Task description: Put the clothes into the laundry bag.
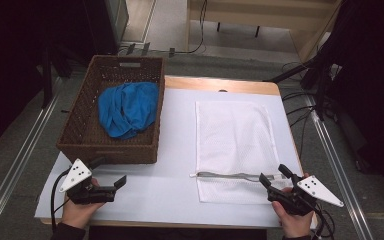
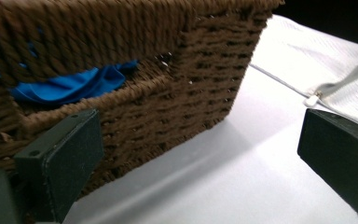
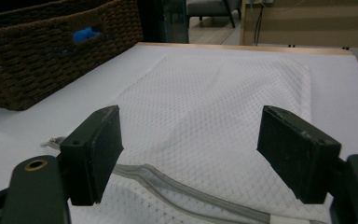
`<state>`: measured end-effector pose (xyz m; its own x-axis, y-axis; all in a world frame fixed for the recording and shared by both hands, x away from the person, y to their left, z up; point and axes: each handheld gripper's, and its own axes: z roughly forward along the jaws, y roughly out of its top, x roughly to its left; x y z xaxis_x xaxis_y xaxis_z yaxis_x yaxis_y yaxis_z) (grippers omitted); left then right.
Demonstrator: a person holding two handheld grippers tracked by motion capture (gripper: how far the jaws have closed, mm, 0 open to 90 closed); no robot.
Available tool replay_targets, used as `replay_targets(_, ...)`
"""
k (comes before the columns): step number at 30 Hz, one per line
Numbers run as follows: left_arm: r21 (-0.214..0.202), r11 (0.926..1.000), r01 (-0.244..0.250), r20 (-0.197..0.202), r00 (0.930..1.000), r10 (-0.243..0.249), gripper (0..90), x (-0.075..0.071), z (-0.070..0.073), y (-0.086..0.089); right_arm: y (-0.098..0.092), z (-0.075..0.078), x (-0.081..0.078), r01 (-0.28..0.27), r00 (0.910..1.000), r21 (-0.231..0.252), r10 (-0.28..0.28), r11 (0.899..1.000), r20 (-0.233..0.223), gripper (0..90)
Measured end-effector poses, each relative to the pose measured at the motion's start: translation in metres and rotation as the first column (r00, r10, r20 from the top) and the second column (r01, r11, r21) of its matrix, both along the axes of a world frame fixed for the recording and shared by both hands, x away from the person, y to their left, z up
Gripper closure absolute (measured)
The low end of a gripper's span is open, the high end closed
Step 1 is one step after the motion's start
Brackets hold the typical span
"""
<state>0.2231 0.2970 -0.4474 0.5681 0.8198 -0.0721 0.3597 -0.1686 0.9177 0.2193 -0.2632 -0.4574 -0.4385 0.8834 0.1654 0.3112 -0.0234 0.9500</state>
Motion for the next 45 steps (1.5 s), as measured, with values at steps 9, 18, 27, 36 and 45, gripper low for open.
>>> replay_targets(9, -0.002, 0.9996, -0.029, 0.03, 0.9991, 0.029, 2.1, -0.001, 0.001, 0.0, 0.004, 0.002, 0.002, -0.021, 0.9995, -0.039, 0.02, 0.999, -0.024, 31.8)
replay_targets(18, 0.008, 0.9999, -0.01, -0.005, 0.9999, 0.011, 0.0, 0.01, -0.003, -0.006, 0.01, -0.002, 0.002, -0.027, 0.9968, -0.067, 0.022, 0.997, -0.076, 35.3)
replay_targets(27, 0.0, 0.9999, -0.011, -0.019, 0.9998, 0.011, 0.0, 0.01, -0.005, -0.006, 0.032, -0.011, 0.018, -0.089, 0.9821, -0.122, 0.067, 0.989, -0.176, 45.8)
replay_targets(36, 0.011, 0.9997, -0.023, -0.021, 0.9995, 0.023, 0.0, 0.009, -0.006, -0.007, 0.049, -0.025, 0.031, -0.071, 0.9583, -0.255, -0.005, 0.964, -0.286, 47.0)
replay_targets(45, 0.019, 0.9995, -0.026, -0.026, 0.9993, 0.026, 0.0, 0.009, -0.006, -0.008, 0.059, -0.027, 0.038, -0.054, 0.9456, -0.337, -0.06, 0.94, -0.32, 40.5)
